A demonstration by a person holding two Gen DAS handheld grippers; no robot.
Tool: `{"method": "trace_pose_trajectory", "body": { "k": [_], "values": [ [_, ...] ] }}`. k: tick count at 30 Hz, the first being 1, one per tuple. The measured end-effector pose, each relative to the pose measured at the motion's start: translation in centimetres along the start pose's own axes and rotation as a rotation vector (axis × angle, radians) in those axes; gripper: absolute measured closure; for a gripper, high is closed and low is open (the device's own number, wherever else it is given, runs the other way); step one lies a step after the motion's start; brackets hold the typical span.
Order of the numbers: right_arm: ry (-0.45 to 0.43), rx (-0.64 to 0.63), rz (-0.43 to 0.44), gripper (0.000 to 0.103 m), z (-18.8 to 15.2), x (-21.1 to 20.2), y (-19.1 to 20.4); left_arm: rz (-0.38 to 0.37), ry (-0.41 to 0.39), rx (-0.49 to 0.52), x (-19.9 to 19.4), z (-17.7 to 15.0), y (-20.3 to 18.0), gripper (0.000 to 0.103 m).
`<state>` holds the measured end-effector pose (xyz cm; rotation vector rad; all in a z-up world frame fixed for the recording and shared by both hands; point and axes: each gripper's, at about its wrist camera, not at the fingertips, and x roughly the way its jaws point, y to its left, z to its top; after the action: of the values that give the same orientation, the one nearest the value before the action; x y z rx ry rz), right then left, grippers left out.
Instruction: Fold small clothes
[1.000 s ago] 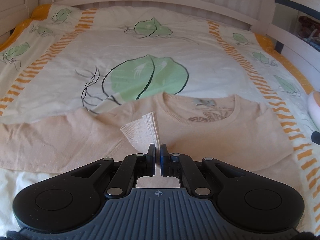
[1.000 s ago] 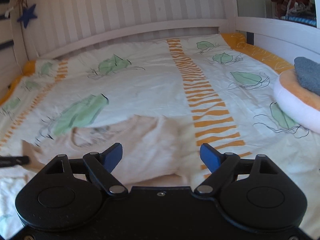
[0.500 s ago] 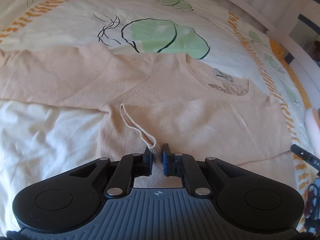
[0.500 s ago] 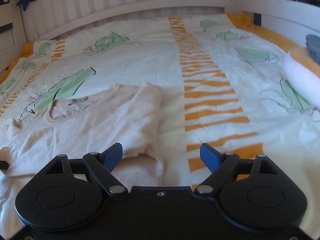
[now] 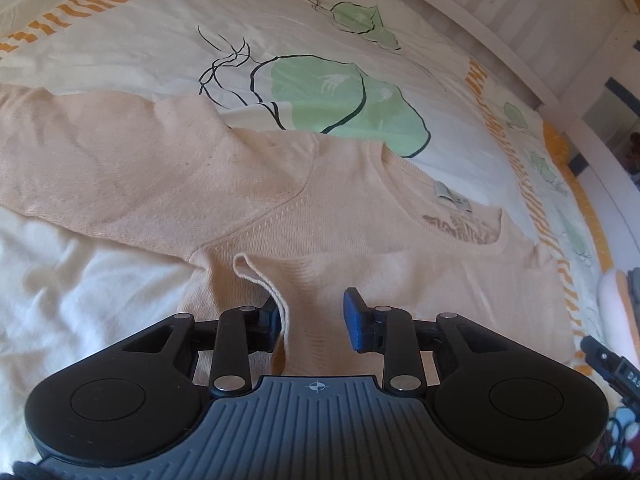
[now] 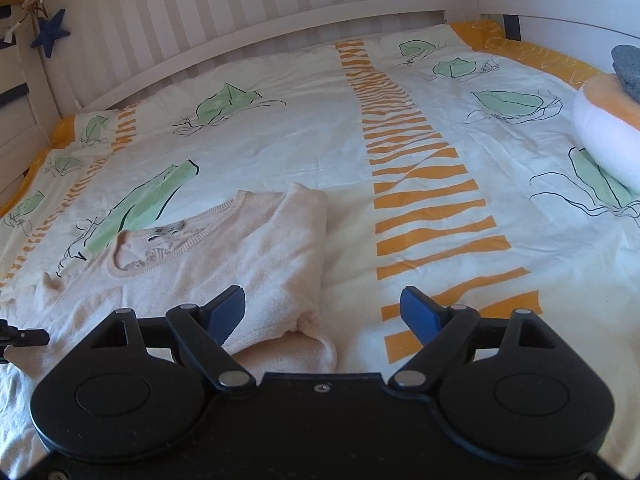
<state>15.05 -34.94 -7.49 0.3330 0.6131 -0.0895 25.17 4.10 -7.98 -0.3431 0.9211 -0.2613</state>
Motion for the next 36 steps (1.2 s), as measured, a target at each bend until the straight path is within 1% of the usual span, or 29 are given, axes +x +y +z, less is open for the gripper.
{"method": "trace_pose_trajectory", "body": {
  "k": [1,2,3,4,6,9,12,13,14,16,20,23,27,31,35,36],
  "values": [
    [0.004,0.0,-0.002,0.017,0.0,0.1,0.0,0.006,0.003,0.016,0.1,0.1,-0.2,0.075],
    [0.009,0.0,-0.003,0.017,0.0,0.3,0.0,0.018,0.0,0.043,0.1,0.1,-0.5,0.09],
    [0.014,0.0,-0.003,0.017,-0.1,0.4,0.0,0.04,-0.01,0.085,0.0,0.2,-0.9,0.1],
    [0.017,0.0,-0.004,0.017,-0.1,0.4,0.0,0.056,-0.028,0.136,-0.2,0.3,-1.6,0.1],
    [0.015,0.0,-0.004,0.017,-0.1,0.5,0.0,0.061,-0.087,0.246,-1.2,0.9,-3.2,0.1],
    [0.01,-0.003,-0.007,0.017,-0.2,0.5,0.0,0.061,-0.212,0.398,-3.2,2.5,-6.3,0.1],
    [0.01,-0.002,-0.015,0.017,-0.3,0.7,-0.1,0.047,-0.341,0.472,-4.8,4.4,-8.3,0.1],
    [0.011,-0.001,-0.016,0.017,-0.3,0.7,-0.1,0.046,-0.358,0.479,-4.9,5.0,-8.6,0.1],
    [0.011,0.001,-0.016,0.017,-0.3,0.7,-0.1,0.048,-0.356,0.477,-4.5,5.5,-8.6,0.099],
    [0.012,0.003,-0.017,0.017,-0.3,0.8,-0.2,0.056,-0.325,0.441,-3.4,6.1,-8.2,0.099],
    [0.011,0.011,-0.013,0.017,-0.2,0.8,-0.4,0.094,-0.256,0.392,-1.0,5.5,-6.7,0.099],
    [0.012,0.017,-0.02,0.017,-0.3,0.9,-0.6,0.138,-0.252,0.36,-0.6,5.1,-5.2,0.099],
    [0.014,0.019,-0.025,0.017,-0.4,1.0,-0.7,0.186,-0.221,0.26,-0.1,5.5,-2.6,0.099],
    [0.013,0.012,-0.022,0.017,-0.4,1.0,-0.6,0.187,-0.158,0.218,0.9,5.1,-1.1,0.099],
    [-0.002,0.017,-0.005,0.017,-0.3,0.9,-0.6,0.164,-0.158,0.186,1.0,4.5,-0.5,0.099],
    [-0.005,0.018,0.003,0.02,-0.2,0.9,-0.5,0.162,-0.161,0.179,1.0,4.4,-0.4,0.099]
  ]
}}
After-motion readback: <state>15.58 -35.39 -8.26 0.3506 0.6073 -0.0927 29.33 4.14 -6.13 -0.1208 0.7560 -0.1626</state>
